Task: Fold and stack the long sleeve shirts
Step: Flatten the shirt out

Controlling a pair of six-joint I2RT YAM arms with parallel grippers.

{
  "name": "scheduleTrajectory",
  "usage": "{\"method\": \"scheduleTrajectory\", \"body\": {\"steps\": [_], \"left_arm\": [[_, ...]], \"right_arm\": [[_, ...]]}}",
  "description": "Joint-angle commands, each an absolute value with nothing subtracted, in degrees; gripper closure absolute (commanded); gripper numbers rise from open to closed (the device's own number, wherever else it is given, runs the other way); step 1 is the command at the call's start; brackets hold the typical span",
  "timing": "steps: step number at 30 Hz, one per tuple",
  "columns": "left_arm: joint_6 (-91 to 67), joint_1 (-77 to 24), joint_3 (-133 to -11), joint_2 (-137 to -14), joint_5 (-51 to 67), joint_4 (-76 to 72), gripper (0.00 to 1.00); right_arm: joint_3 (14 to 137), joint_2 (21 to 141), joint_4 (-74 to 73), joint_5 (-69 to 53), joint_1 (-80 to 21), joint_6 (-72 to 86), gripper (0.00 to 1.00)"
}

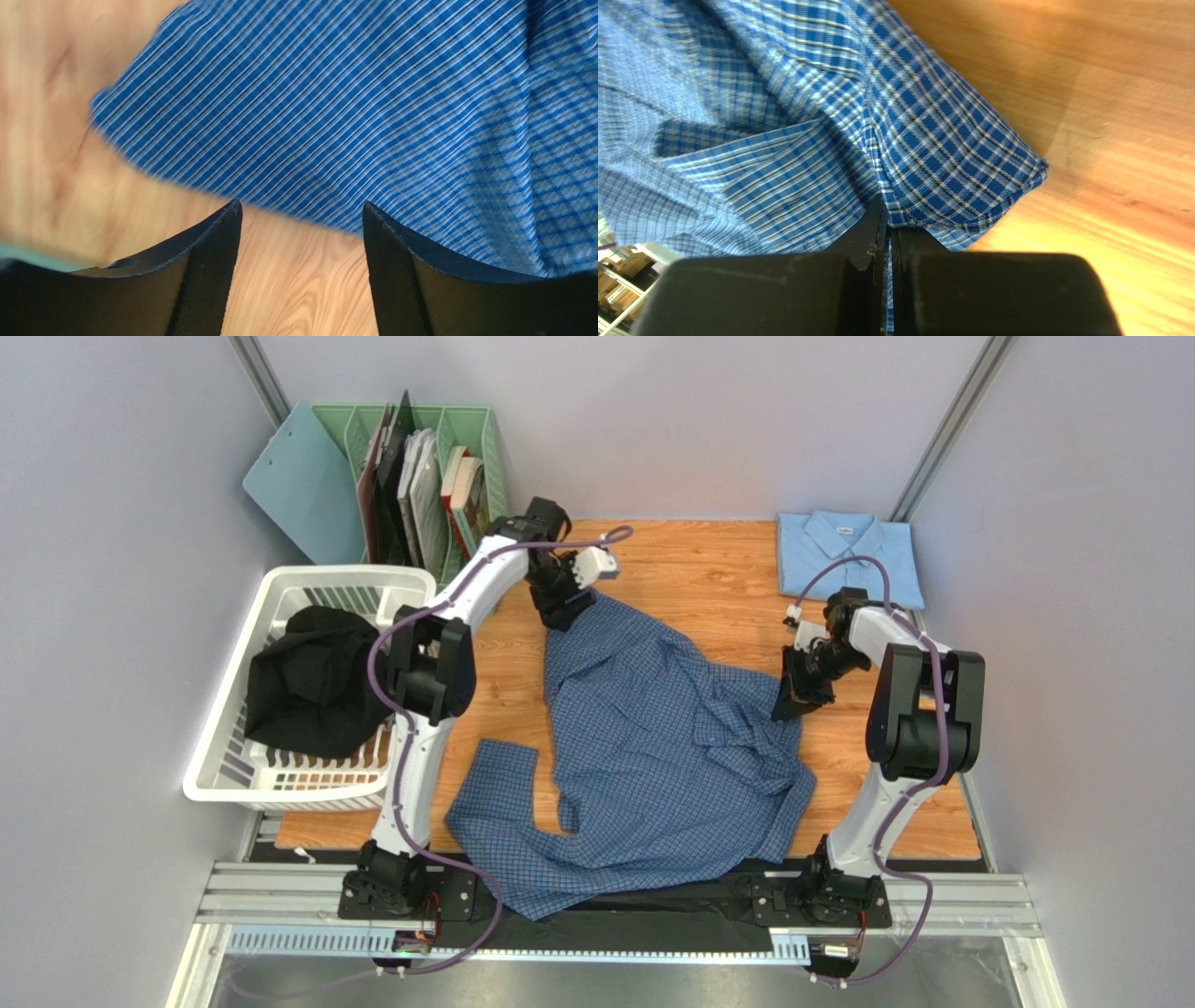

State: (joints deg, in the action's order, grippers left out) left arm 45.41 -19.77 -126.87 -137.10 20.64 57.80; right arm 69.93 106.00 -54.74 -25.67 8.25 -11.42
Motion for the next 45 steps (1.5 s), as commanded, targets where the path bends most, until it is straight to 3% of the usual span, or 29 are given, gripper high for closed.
{"method": "scheduleTrajectory", "body": {"steps": [1, 7, 9, 13, 17, 22, 28, 34, 45], "left_arm": [[49.39, -24.25, -126.66, -138.69, 15.48, 58.80, 0.40], [48.43, -26.01, -119.90, -136.68, 12.65, 67.05, 0.61], [45.64, -26.97, -110.87, -132.03, 14.67, 67.15, 0.66], [40.11, -32.51, -85.68, -120.62, 16.25, 61.27, 0.68], [27.71, -39.27, -76.04, -115.67, 26.84, 58.27, 0.70], [20.74, -42.37, -71.98, -104.80, 26.99, 51.34, 0.56], [34.26, -25.86, -86.98, -104.93, 29.98, 61.25, 0.36], [40.51, -17.76, -95.09, -114.94, 25.49, 63.98, 0.37], [44.90, -17.05, -84.30, -115.31, 16.18, 58.36, 0.36]], "right_arm": [[72.68, 108.28, -52.74, -21.97, 7.47, -11.25, 1.00], [77.34, 110.56, -52.30, -19.25, 7.47, -12.13, 1.00], [80.40, 111.70, -53.25, -18.20, 7.47, -13.09, 1.00], [86.12, 113.99, -55.89, -17.40, 7.47, -14.85, 1.00], [89.47, 115.40, -58.79, -16.87, 6.86, -17.66, 1.00], [88.60, 115.58, -60.47, -18.01, 4.31, -20.04, 1.00], [85.34, 112.50, -61.52, -23.20, 2.99, -20.21, 1.00], [84.81, 110.66, -63.19, -24.70, 2.90, -20.30, 1.00], [84.64, 106.96, -66.18, -25.93, 2.99, -20.83, 1.00]]}}
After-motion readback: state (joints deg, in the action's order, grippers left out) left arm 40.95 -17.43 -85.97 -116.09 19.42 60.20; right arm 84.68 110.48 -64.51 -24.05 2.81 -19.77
